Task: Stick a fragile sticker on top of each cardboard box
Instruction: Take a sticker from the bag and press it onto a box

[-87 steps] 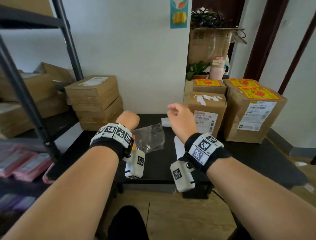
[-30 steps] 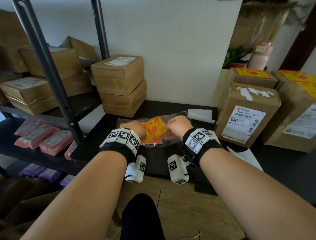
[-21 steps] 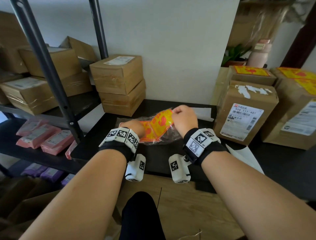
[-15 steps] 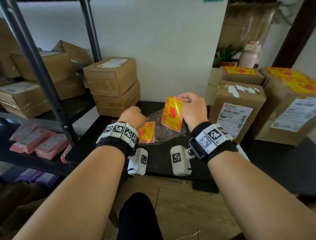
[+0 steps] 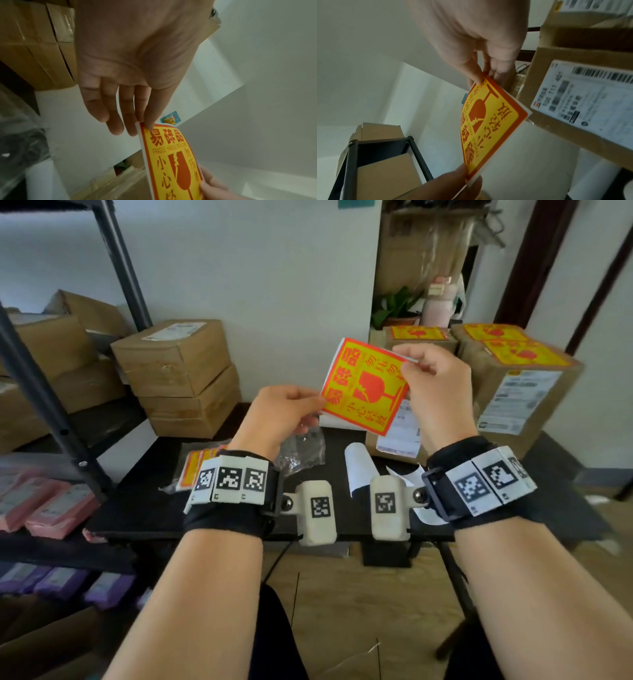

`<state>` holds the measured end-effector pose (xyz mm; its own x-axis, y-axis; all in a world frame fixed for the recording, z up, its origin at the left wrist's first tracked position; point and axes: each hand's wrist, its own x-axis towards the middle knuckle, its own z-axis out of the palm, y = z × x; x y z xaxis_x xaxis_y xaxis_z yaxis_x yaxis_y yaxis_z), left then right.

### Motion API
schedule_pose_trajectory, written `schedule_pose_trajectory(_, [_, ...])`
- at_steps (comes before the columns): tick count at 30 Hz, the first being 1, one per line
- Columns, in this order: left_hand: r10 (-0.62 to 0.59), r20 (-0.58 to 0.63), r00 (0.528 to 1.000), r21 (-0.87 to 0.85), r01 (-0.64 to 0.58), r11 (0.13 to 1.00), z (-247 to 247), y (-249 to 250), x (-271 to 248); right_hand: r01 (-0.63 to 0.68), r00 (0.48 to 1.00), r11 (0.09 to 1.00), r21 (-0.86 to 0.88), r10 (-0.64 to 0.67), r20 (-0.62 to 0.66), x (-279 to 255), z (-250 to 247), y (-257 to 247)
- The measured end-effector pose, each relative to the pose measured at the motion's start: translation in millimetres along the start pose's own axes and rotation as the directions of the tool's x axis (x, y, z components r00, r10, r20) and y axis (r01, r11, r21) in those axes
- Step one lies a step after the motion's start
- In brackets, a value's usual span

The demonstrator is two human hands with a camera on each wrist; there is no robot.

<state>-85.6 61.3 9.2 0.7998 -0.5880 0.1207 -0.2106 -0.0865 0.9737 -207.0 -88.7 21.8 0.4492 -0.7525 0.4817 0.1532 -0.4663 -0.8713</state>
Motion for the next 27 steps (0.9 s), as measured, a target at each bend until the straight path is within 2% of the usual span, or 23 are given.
schedule_pose_trajectory(7, [0.070, -0.023, 0.997, 0.036, -0.070, 0.997, 28, 9, -22, 0.044, 0.997, 0.987, -0.151, -0.053, -0.057, -14, -35, 8])
schedule_pose_trajectory(12, [0.113, -0.046, 0.993, 0.035, -0.111, 0.993, 39, 15, -35, 0.146, 0.968, 0.936, -0.319, -0.202, -0.149, -31, -47, 8])
schedule_pose_trajectory(17, [0.155, -0.086, 0.984, 0.050, -0.151, 0.987, 48, 14, -47, 0.242, 0.966, 0.894, -0.377, -0.259, 0.006, -42, -42, 9])
schedule_pose_trajectory(22, [0.170, -0.052, 0.984, 0.015, -0.170, 0.985, 52, 15, -52, 0.326, 0.944, 0.881, -0.342, -0.282, 0.174, -54, -34, 9])
schedule_pose_trajectory(27, [0.156, -0.025, 0.987, -0.062, -0.157, 0.986, 54, 13, -55, 0.333, 0.933, 0.888, -0.316, -0.263, 0.244, -57, -33, 5])
